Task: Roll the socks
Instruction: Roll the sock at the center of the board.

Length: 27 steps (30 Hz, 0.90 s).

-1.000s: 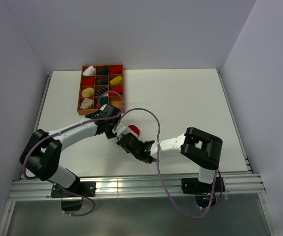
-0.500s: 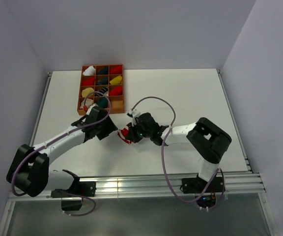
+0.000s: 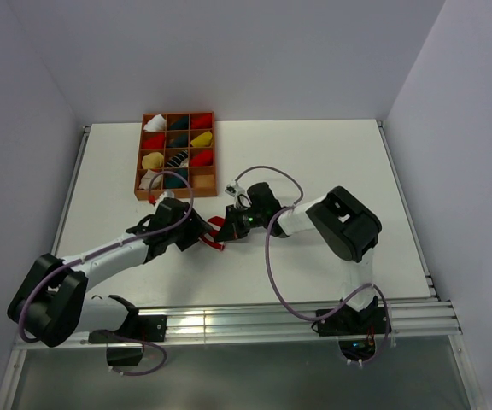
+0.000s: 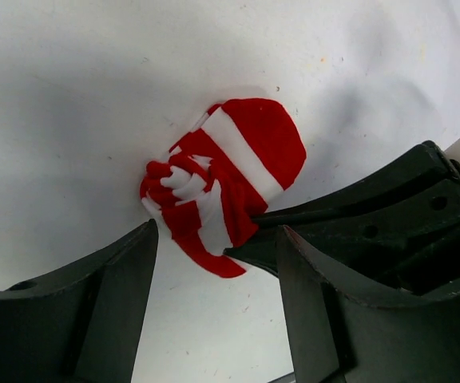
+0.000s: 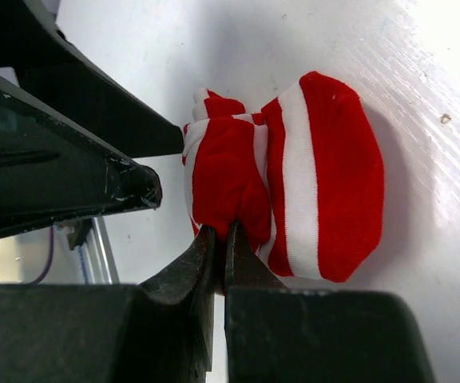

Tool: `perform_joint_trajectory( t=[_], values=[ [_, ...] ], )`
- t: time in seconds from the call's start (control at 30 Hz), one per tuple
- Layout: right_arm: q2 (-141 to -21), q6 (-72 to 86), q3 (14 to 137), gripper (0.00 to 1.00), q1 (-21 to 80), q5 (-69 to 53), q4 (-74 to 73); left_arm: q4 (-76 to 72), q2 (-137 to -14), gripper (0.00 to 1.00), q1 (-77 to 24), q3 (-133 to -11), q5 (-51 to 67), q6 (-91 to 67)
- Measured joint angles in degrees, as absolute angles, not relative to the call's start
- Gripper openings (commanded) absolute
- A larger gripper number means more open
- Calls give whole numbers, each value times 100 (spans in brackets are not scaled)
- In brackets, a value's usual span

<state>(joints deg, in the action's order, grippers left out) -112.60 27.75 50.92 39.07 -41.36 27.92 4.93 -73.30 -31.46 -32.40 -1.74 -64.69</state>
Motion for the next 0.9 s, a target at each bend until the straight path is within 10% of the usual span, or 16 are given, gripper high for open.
perform_joint_trajectory(
  t=[0.77,0.9],
  values=[
    [-11559,3046,5411,0,3809,-4611,2585,-69,-7784,48,-3159,-2875,-676,-7323],
    [-11461,3039,5365,8,3809,-4458,2523,-200,-8036,24,-3159,-2995,-648,-7290]
  ],
)
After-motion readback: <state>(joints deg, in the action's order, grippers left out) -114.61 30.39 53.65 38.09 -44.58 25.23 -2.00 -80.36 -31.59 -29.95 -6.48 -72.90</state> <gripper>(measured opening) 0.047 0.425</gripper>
